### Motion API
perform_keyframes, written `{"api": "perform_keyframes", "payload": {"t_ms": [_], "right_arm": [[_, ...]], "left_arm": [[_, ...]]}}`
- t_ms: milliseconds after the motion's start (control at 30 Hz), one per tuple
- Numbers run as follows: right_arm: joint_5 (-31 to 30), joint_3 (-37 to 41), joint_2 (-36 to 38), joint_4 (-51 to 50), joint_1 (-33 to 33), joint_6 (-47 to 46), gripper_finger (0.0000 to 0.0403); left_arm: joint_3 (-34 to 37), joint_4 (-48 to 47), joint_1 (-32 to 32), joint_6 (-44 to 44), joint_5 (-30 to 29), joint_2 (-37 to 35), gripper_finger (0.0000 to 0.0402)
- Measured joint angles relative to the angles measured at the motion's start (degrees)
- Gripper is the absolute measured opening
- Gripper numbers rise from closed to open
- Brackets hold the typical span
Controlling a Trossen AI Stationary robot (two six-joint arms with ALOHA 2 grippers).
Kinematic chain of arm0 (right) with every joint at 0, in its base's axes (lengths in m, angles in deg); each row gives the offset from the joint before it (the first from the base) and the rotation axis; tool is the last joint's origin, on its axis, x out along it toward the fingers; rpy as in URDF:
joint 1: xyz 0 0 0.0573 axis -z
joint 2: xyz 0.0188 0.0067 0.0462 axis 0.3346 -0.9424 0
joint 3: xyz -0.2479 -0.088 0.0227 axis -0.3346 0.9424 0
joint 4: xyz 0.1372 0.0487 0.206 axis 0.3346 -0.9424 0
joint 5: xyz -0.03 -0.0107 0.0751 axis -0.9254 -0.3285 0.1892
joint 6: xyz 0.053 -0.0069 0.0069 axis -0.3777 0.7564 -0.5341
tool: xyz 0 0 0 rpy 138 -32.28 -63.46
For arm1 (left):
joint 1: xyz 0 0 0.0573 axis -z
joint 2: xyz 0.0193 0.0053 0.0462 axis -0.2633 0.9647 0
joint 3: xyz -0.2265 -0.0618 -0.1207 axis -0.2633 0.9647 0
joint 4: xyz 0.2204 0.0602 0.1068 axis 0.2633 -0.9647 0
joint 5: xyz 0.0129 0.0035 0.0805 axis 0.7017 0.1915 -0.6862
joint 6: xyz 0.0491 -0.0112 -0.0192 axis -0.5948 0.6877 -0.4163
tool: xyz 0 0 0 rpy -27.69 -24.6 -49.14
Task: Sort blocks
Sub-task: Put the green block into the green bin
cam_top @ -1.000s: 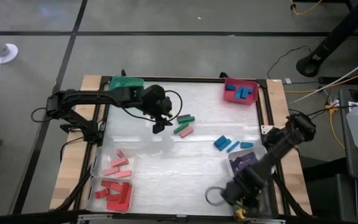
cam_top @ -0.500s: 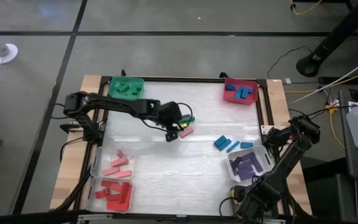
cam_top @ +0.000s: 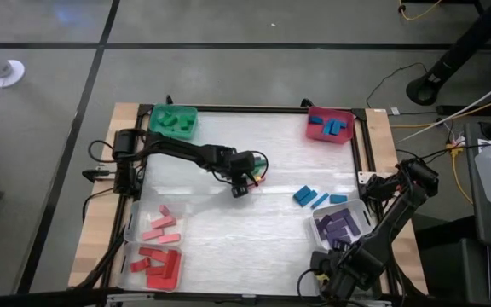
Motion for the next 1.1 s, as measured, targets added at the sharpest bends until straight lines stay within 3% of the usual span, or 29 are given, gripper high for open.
{"api": "perform_keyframes", "payload": {"t_ms": [133, 400, 600, 767, 900, 1100], "right_arm": [[-3.33, 0.0, 0.0, 0.33, 0.0, -0.01, 0.0253], [-9.69, 0.02, 0.0, 0.6, 0.0, -2.32, 0.0253], [-11.51, 0.02, 0.0, 0.47, 0.0, -6.73, 0.0253], [-13.82, 0.02, 0.0, 0.47, 0.0, -6.78, 0.0253], [-19.04, 0.02, 0.0, 0.47, 0.0, -6.8, 0.0253], [-27.4, 0.02, 0.0, -1.36, 1.74, -7.18, 0.0253]], "left_arm": [[0.0, -0.38, -0.01, -0.94, -0.12, 1.39, 0.0172], [-0.2, -0.38, 0.39, -0.54, 0.47, 1.12, 0.0038], [-3.97, -2.81, 0.39, 0.97, 7.54, 1.09, 0.004], [-11.47, -14.92, -0.03, -3.53, 8.37, 1.09, 0.0042], [-18.02, -26.25, -1.56, -10.49, 5.99, 1.0, 0.0042], [-26.4, -43.98, -5.65, -17.82, -2.58, 0.98, 0.0044]]}}
